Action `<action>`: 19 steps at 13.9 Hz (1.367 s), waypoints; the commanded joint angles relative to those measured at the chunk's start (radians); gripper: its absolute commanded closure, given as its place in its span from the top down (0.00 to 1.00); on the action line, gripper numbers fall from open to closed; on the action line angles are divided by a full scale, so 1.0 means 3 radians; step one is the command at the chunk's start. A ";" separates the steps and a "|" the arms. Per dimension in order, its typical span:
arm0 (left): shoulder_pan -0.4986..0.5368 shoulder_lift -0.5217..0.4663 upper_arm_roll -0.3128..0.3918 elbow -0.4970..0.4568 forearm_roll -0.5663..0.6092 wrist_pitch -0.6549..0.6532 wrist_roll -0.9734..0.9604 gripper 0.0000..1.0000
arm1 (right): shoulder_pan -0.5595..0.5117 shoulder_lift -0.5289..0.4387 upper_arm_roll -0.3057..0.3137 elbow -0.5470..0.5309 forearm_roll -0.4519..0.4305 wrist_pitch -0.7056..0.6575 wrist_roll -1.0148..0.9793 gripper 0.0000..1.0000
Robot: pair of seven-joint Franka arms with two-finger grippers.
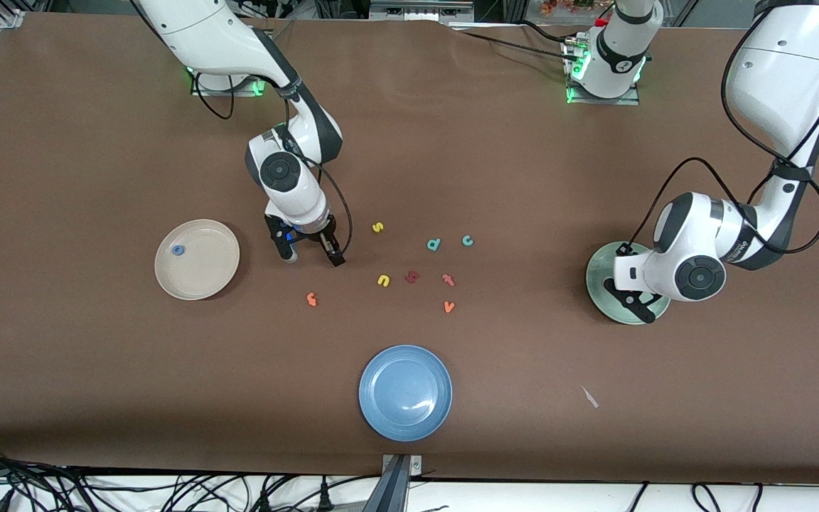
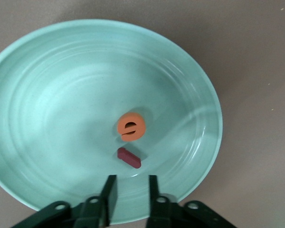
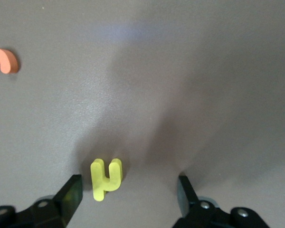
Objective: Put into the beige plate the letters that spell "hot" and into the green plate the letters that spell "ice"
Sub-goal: 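Grasp the yellow u with the right gripper while the left gripper reaches letters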
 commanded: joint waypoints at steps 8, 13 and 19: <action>-0.0032 -0.0236 -0.0787 0.0254 -0.0454 -0.0437 -0.1213 1.00 | 0.0004 0.0032 -0.0005 0.0002 0.0004 0.0083 -0.0018 0.10; -0.0583 -0.0140 -0.0982 0.0187 -0.0418 -0.0224 -0.2702 1.00 | -0.0022 0.0032 -0.0010 0.0155 -0.0007 -0.0039 -0.0038 0.02; -0.1116 0.0091 -0.0957 0.0009 -0.0163 0.0538 -0.3568 1.00 | -0.0048 -0.0167 -0.0219 0.0442 -0.0027 -0.1219 -0.1073 0.00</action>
